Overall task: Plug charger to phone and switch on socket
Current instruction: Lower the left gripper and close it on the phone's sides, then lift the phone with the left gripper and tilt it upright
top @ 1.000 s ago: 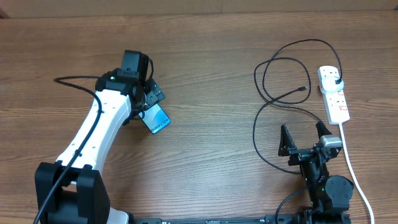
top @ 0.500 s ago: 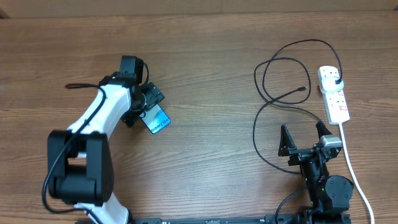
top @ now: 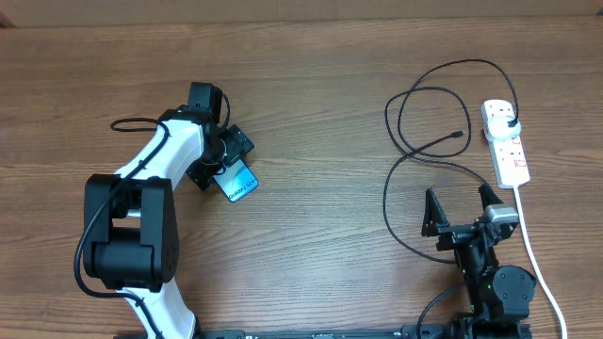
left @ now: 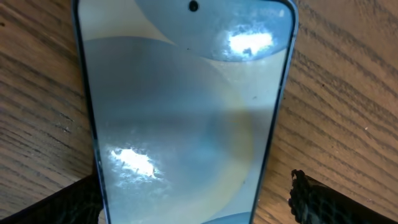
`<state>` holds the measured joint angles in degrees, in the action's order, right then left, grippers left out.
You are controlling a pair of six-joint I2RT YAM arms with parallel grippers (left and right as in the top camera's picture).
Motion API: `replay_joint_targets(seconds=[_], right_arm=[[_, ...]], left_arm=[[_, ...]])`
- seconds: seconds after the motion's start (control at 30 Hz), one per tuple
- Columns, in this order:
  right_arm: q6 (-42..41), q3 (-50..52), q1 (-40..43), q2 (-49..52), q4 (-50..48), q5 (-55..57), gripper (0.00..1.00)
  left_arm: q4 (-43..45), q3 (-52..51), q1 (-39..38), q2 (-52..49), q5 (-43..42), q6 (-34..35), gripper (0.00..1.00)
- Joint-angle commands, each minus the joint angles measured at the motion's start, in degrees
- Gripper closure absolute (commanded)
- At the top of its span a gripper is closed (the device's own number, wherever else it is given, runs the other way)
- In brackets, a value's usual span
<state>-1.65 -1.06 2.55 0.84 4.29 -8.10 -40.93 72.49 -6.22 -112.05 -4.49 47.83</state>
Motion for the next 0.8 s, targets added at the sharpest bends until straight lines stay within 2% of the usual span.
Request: replay_joint_targets(seconds=[0.0, 0.1, 0.23, 0.57, 0.6, 0.67, 0.7, 0.77], right_arm=[[0.17, 0.61, -0.07, -0.68, -0.22, 0.50, 0.00], [0.17, 0.61, -0.07, -0.68, -0.22, 0.50, 0.00], [0.17, 0.61, -0.07, -0.68, -0.22, 0.50, 0.00], [0.17, 0.61, -0.07, -0.68, -0.22, 0.50, 0.00], [0.20, 0.61, -0.07, -0.68, -0.22, 0.50, 0.00], [0.17, 0.61, -0.07, -0.68, -0.22, 0.50, 0.00], [0.17, 0.61, -0.07, -0.68, -0.22, 0.50, 0.00], [0.17, 0.61, -0.07, -0.68, -0.22, 0.50, 0.00]], left_arm=[[0.42, 0.00, 0.31, -2.82, -0.87, -1.88, 0.09], [0.09, 0.00, 0.31, -2.82, -0.87, -3.43, 0.17], [-0.79, 0.00, 0.15, -2.82, -0.85, -6.43, 0.21], [-4.04, 0.00, -2.14, -2.82, -1.11, -15.76, 0.21], [-4.04, 0.00, -2.58, -2.82, -1.03, -16.22, 0.20], [-4.07, 0.13, -3.08, -2.80, -0.92, -15.87, 0.12], [-4.24, 0.37, -3.08, -2.80, -0.92, -15.04, 0.00], [-5.14, 1.68, -2.80, -2.80, -0.87, -11.69, 0.00]])
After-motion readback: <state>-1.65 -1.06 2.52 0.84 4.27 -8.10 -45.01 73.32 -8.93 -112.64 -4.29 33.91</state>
